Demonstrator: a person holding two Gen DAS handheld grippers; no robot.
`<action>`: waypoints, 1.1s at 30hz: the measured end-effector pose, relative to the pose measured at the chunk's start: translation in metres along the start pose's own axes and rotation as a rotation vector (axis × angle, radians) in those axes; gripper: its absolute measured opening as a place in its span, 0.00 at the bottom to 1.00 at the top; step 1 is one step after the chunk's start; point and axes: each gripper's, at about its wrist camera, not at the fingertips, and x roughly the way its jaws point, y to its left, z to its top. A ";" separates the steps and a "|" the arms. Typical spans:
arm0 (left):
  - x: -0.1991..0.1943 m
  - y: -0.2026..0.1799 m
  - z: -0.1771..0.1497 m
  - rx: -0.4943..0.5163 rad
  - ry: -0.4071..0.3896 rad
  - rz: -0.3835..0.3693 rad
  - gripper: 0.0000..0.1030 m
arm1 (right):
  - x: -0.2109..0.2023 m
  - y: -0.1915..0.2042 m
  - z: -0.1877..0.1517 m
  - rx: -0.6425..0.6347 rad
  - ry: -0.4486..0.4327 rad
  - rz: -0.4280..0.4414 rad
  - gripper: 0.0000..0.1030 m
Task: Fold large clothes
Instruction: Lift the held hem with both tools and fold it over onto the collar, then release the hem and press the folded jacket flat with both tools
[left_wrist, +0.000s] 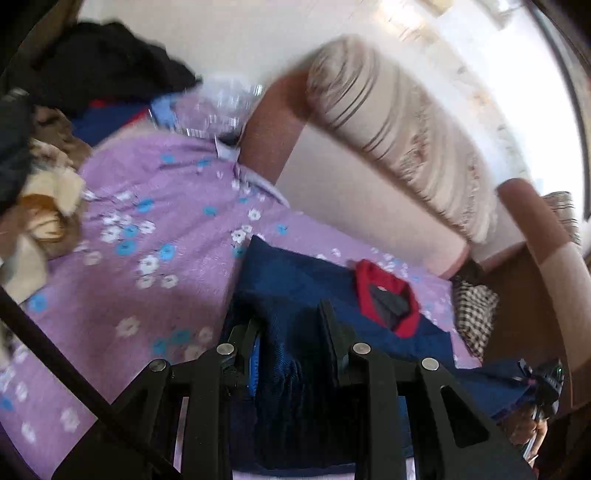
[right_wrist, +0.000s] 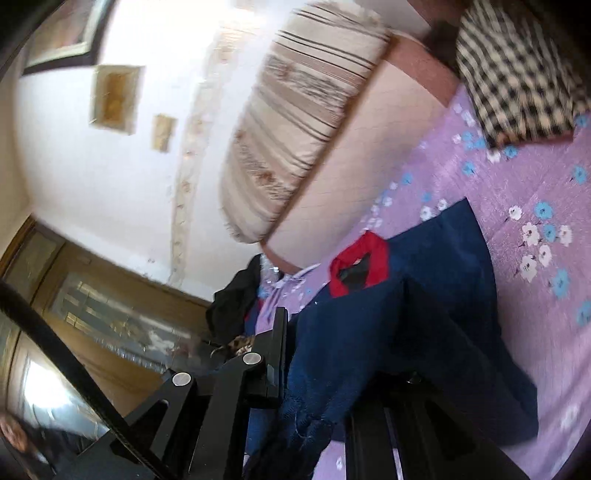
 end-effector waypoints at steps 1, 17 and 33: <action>0.021 0.000 0.008 -0.011 0.034 0.005 0.25 | 0.011 -0.012 0.010 0.029 0.001 -0.020 0.10; 0.114 0.032 0.062 -0.183 0.111 -0.049 0.76 | 0.062 -0.094 0.093 0.199 -0.040 -0.168 0.80; 0.200 -0.049 0.000 0.343 0.091 0.185 0.73 | 0.162 -0.112 0.075 -0.338 0.140 -0.583 0.00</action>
